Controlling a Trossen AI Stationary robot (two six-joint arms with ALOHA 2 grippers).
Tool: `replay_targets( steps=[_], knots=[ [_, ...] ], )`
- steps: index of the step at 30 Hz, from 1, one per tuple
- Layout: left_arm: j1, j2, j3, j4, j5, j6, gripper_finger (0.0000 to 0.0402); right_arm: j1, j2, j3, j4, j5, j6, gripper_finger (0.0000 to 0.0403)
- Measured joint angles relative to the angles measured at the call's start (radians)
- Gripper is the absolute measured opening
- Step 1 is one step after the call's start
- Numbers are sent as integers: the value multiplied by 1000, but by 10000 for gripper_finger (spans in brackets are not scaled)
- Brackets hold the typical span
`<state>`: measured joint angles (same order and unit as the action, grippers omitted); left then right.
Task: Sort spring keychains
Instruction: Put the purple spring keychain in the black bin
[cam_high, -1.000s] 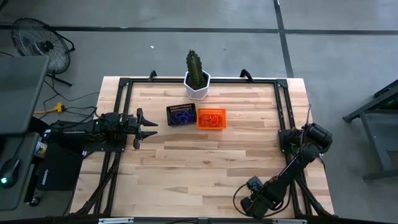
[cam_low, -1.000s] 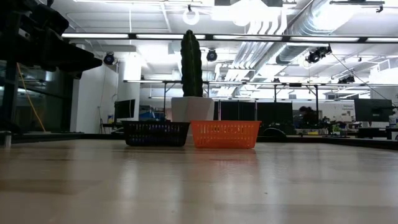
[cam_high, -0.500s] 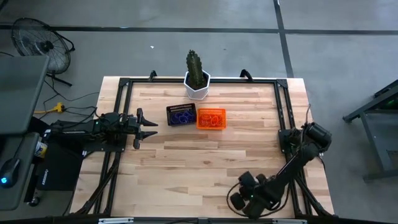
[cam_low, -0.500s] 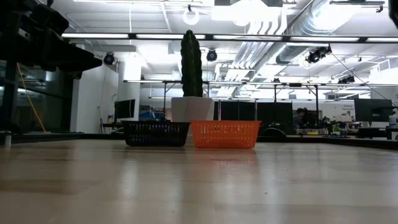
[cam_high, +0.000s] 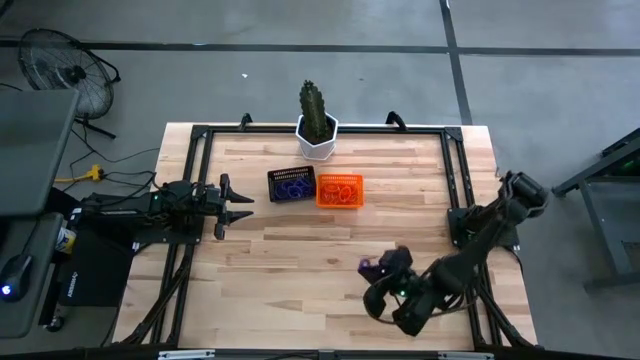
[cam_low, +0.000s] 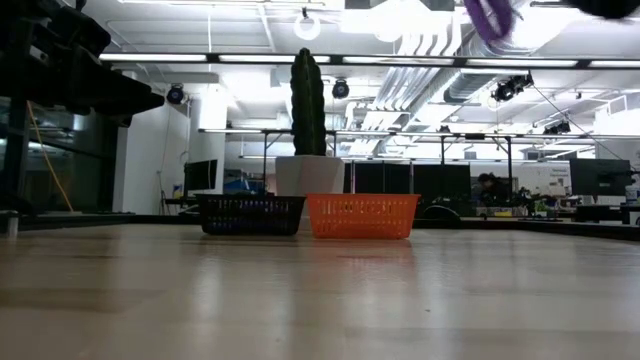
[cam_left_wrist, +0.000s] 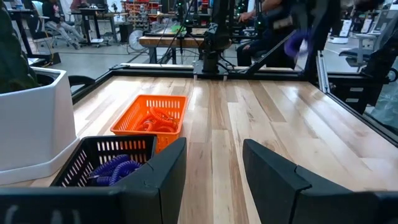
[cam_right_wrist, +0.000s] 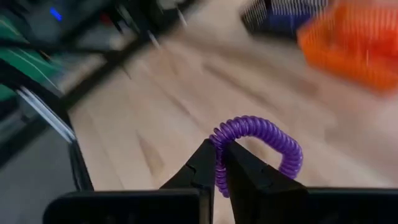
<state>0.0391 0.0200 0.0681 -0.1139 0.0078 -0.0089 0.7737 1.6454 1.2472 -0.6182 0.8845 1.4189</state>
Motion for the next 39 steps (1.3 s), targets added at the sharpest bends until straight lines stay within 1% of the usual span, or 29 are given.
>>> replay_targets(
  steps=[4,7,10,13,19,23,26,29,31,36,39],
  knots=[
    [0,0,0,0,0,0,156,-12,-73,1,107,106,-200,19],
    [0,0,0,0,0,0,156,-20,-122,1,171,148,-358,20],
    [0,0,0,0,0,0,156,-39,-159,2,213,146,-485,22],
    [0,0,0,0,0,0,156,-72,-180,2,251,100,-588,21],
    [0,0,0,0,0,0,156,-190,-188,2,385,-80,-783,21],
    [0,0,0,0,0,0,156,-290,-186,2,470,-258,-885,22],
    [0,0,0,0,0,0,156,-375,-185,2,502,-405,-925,21],
    [0,0,0,0,0,0,156,-463,-184,2,513,-531,-930,21],
    [0,0,0,0,0,0,156,-518,-171,3,523,-596,-930,22],
    [0,0,0,0,0,0,156,-626,-93,4,595,-728,-903,24],
    [0,0,0,0,0,0,156,-681,-15,51,600,-768,-854,21]
  ],
)
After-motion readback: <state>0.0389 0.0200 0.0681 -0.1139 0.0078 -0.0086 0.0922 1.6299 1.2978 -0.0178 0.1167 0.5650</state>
